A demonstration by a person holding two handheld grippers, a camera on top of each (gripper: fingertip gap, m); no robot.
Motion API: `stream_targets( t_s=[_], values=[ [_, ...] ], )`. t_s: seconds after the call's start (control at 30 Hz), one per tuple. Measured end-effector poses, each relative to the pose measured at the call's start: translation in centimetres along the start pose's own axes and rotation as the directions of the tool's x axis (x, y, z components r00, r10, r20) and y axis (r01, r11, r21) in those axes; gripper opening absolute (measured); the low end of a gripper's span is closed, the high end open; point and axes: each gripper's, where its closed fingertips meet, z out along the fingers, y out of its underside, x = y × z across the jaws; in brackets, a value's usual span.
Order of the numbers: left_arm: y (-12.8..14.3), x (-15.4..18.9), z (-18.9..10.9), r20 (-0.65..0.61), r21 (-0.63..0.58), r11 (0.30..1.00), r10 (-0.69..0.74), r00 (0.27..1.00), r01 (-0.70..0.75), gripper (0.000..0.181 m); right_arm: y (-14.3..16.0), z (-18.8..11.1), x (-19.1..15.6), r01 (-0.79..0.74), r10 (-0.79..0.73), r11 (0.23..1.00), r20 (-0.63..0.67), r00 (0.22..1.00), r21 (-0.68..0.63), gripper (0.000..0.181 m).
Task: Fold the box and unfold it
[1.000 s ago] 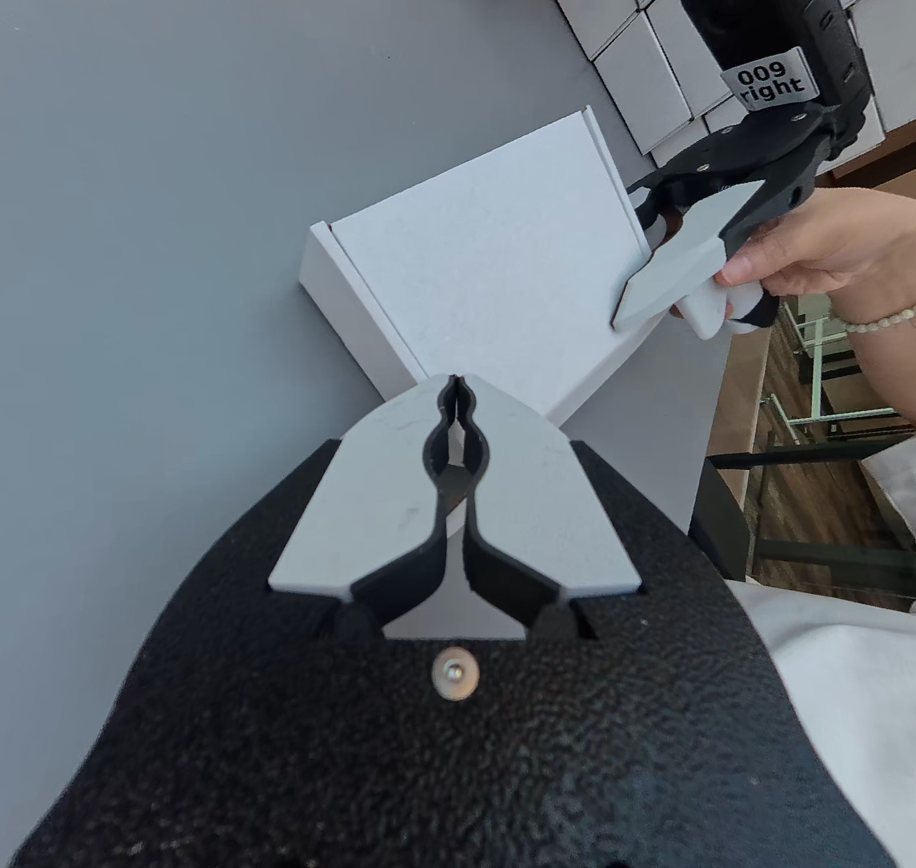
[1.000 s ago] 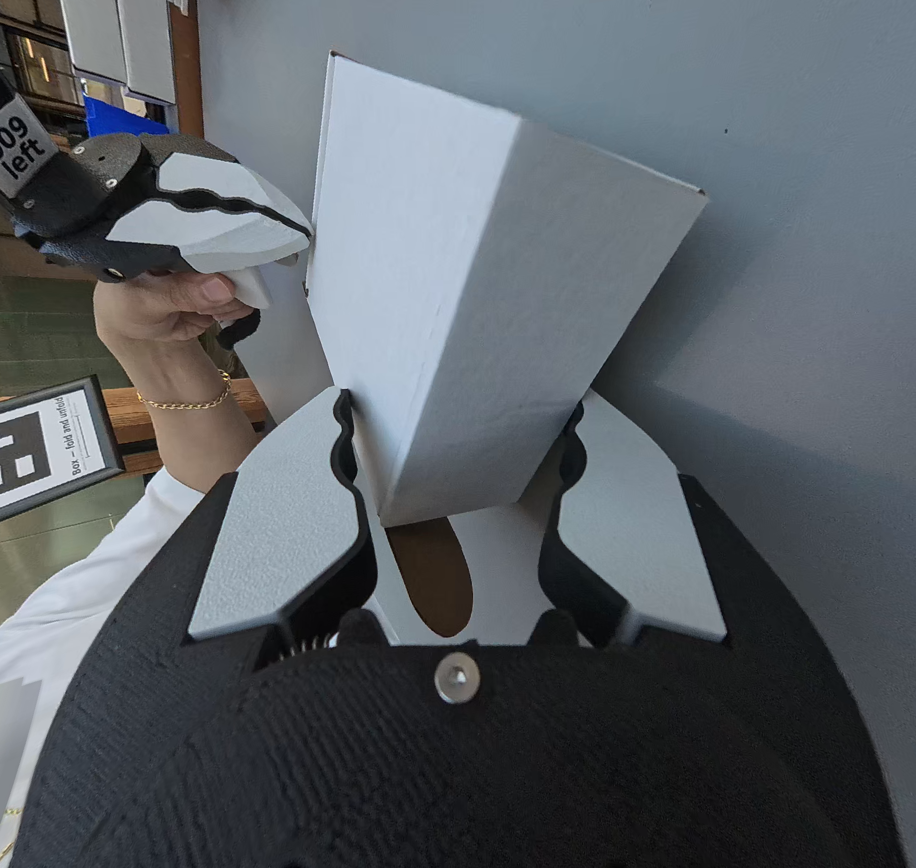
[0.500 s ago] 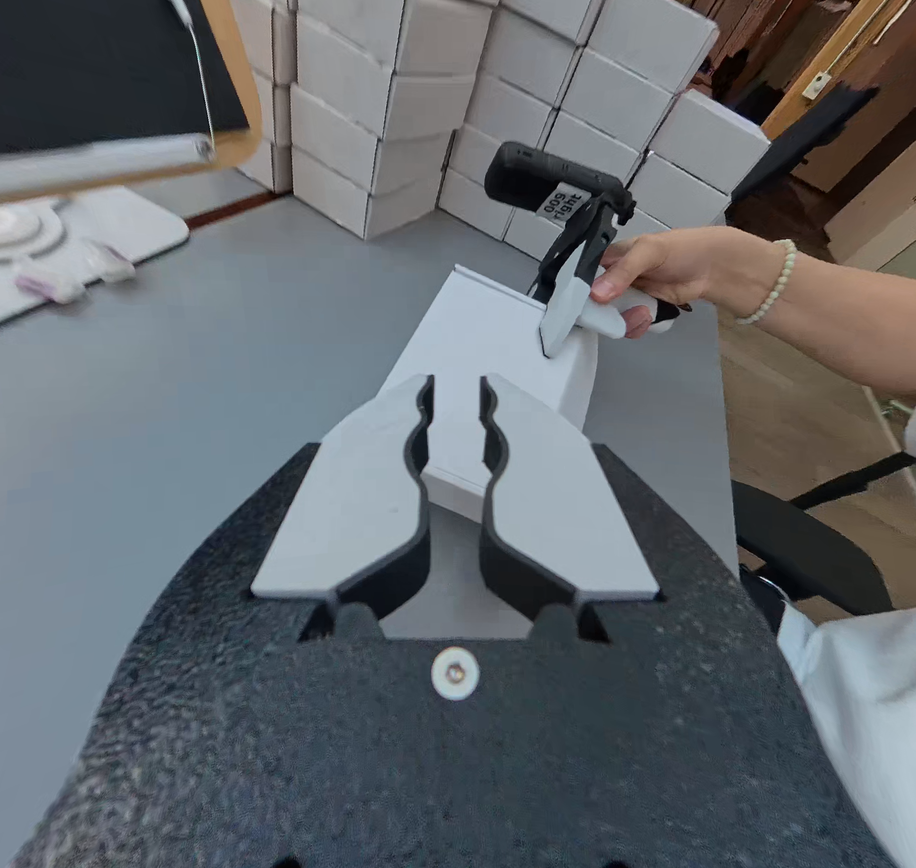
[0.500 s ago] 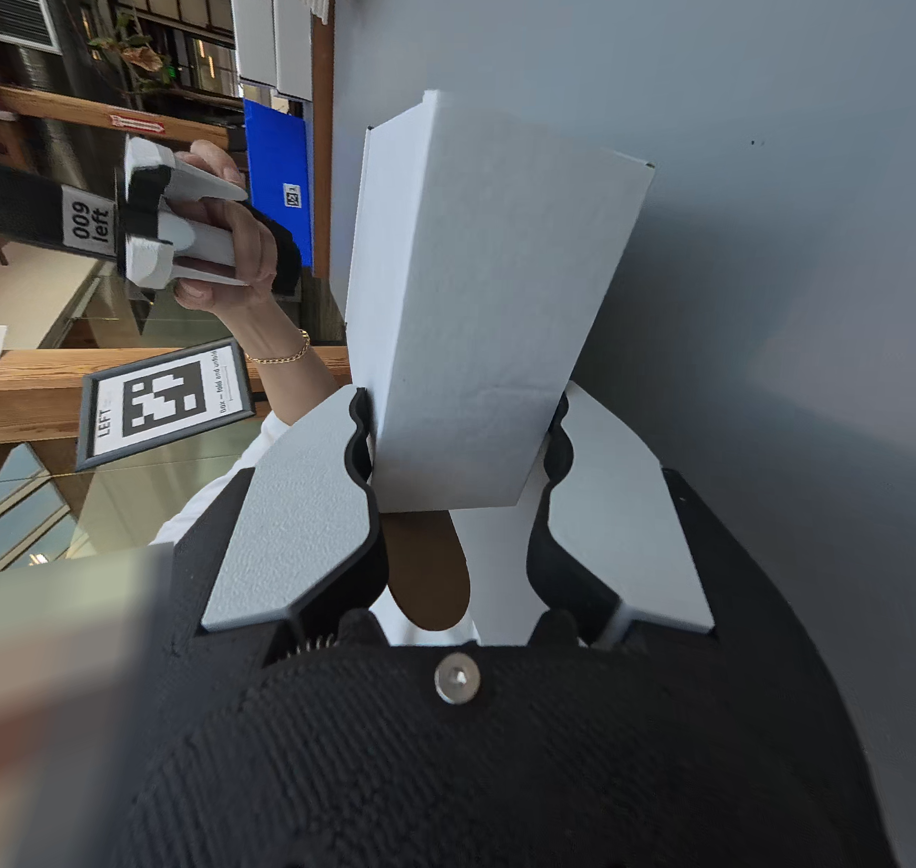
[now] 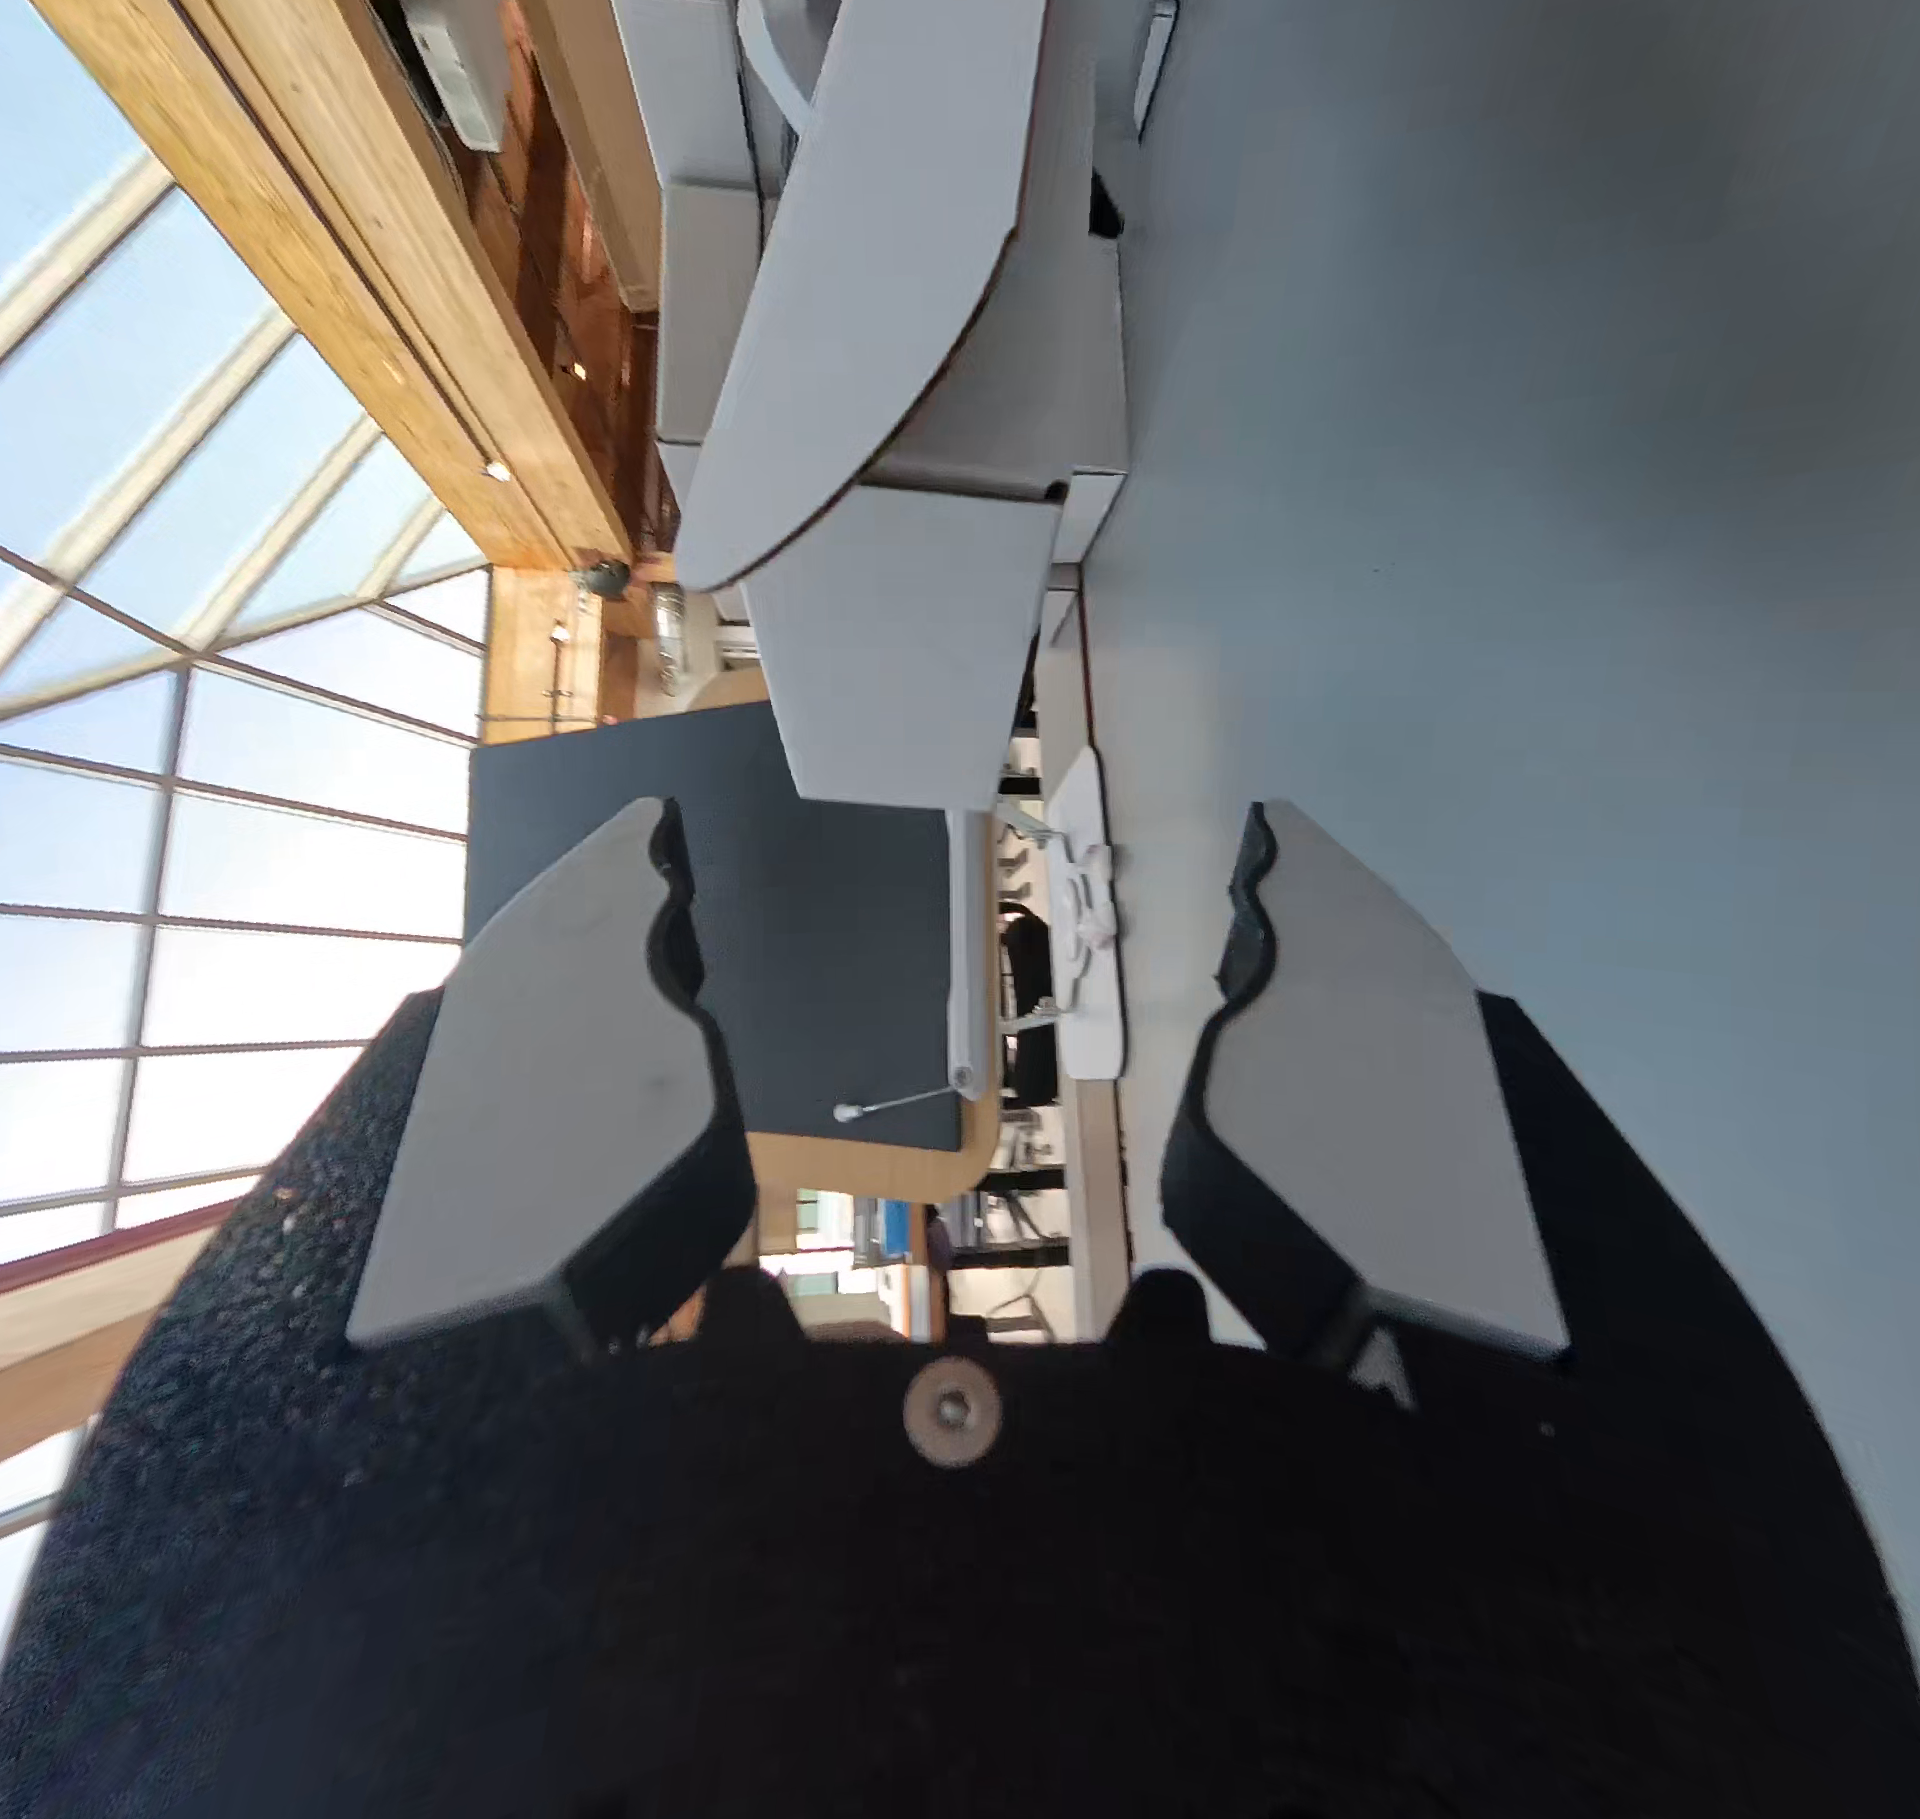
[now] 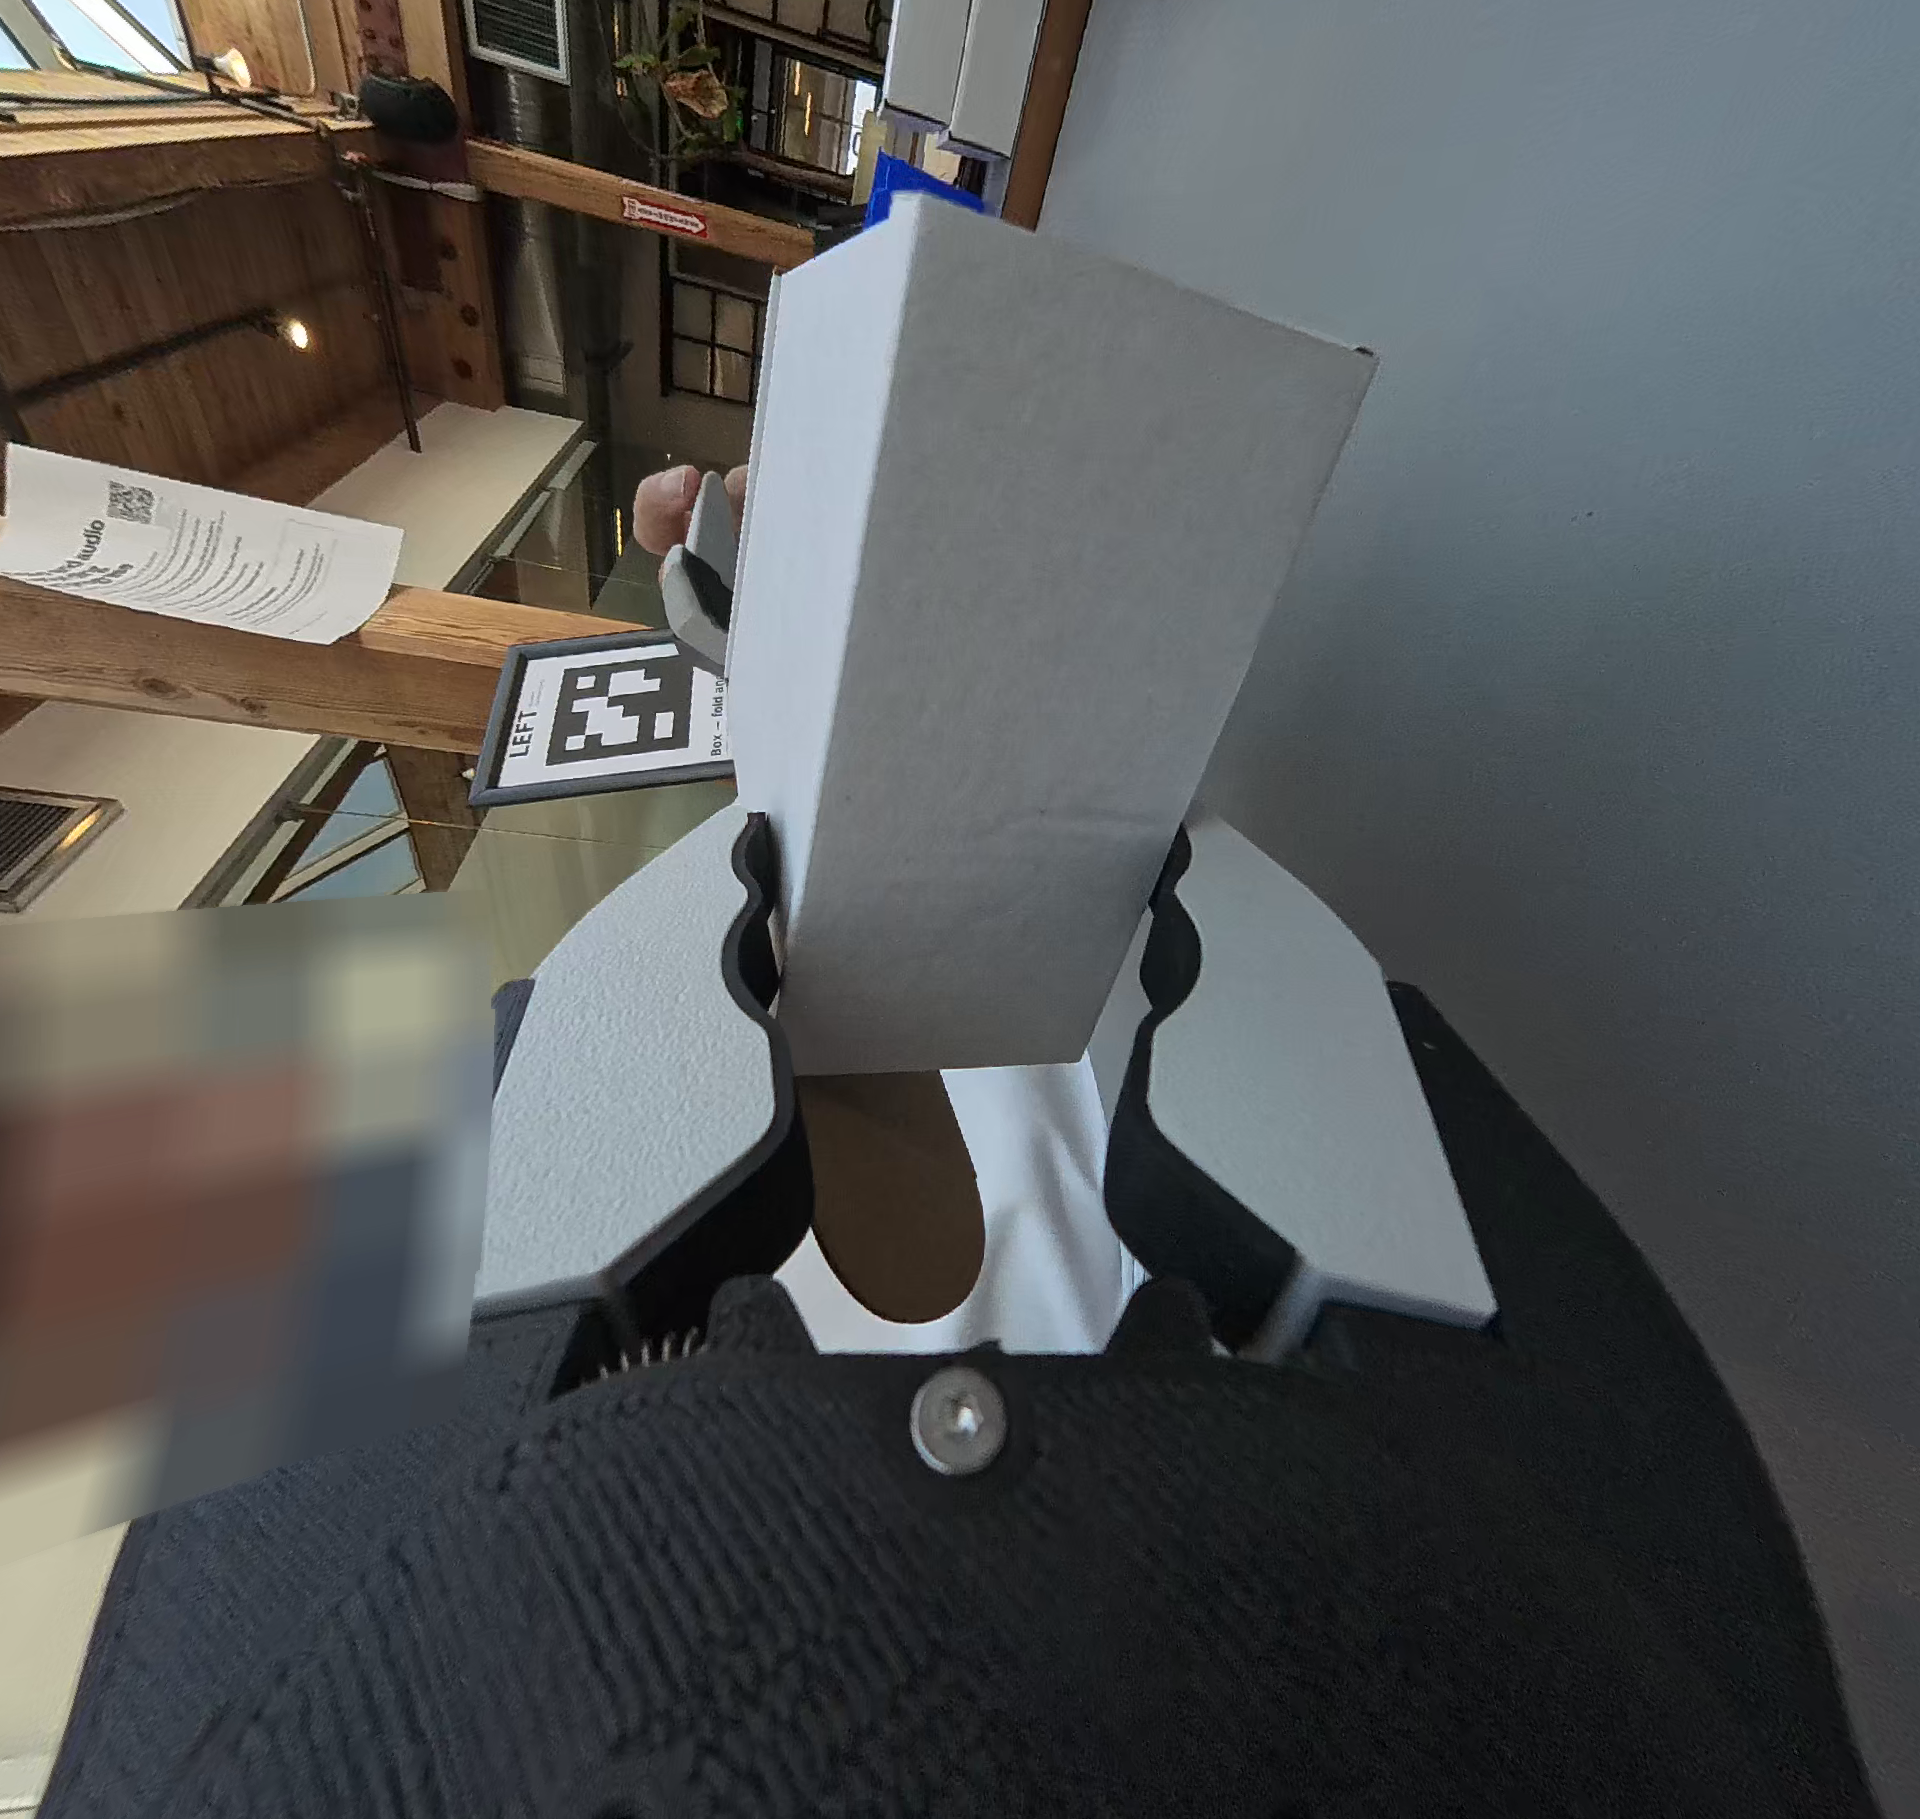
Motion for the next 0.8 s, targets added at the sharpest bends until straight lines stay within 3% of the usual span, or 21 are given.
stream_targets(
  t_s=[0.1,0.33,0.47,0.53,0.73,0.8],
  values=[
    [-2.1,-0.4,0.2,0.105,0.067,0.993,0.092,0.99,-0.1,0.099,0.6,0.8,-0.6,0.003,-0.003,1.0,0.021,1.0,-0.025,0.071],
    [-4.8,-0.2,0.5,0.167,0.157,0.963,0.193,0.967,-0.22,0.094,1.6,1.8,-0.9,0.016,-0.016,0.997,0.007,1.0,-0.081,0.074],
    [-5.8,-0.2,0.3,0.183,0.18,0.943,0.246,0.952,-0.278,0.087,2.2,2.6,-0.5,0.01,-0.01,0.994,0.004,1.0,-0.111,0.073],
    [-6.4,-0.1,0.1,0.186,0.201,0.936,0.254,0.949,-0.29,0.075,2.1,2.7,-0.4,0.006,-0.005,0.995,0.013,1.0,-0.099,0.073],
    [-6.5,-0.4,-0.1,0.119,0.16,0.962,0.202,0.972,-0.22,0.069,0.5,1.8,-2.1,0.068,-0.068,0.998,0.123,0.99,0.007,0.08],
    [-6.1,-1.5,-0.4,0.091,0.165,0.985,0.032,0.995,-0.047,0.069,-0.9,0.0,-3.3,0.153,-0.165,0.983,0.133,0.977,0.099,0.098]
  ],
)
